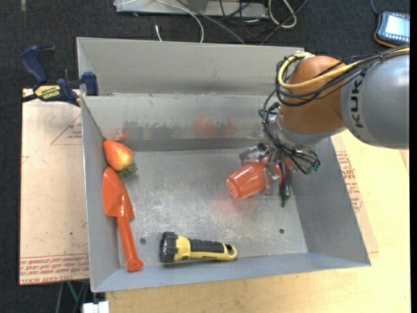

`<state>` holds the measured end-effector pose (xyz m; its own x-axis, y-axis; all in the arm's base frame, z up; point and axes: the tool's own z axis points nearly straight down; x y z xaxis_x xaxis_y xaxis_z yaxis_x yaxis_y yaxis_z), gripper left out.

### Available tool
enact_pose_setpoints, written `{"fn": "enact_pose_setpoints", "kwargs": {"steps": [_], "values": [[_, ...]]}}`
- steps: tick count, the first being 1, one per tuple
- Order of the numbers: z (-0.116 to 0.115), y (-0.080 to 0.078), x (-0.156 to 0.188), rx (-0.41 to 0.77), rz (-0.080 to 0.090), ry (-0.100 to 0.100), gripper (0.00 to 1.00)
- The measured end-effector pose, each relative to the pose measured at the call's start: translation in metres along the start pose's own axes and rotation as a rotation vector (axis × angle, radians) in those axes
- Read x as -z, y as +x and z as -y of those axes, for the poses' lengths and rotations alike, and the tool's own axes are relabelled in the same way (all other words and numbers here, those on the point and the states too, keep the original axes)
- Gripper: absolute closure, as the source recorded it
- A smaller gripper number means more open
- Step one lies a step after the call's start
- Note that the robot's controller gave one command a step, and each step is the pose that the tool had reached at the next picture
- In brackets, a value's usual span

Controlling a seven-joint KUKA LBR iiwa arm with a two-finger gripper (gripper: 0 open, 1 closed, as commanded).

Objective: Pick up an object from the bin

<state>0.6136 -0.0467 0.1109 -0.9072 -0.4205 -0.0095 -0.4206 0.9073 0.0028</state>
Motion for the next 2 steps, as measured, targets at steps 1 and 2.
{"fn": "enact_pose_setpoints", "kwargs": {"steps": [1, 2], "values": [[0.0, 0.0, 0.009, 0.0, 0.0, 0.0, 1.0], [-0.001, 0.0, 0.029, -0.001, -0.002, -0.002, 1.0]]}}
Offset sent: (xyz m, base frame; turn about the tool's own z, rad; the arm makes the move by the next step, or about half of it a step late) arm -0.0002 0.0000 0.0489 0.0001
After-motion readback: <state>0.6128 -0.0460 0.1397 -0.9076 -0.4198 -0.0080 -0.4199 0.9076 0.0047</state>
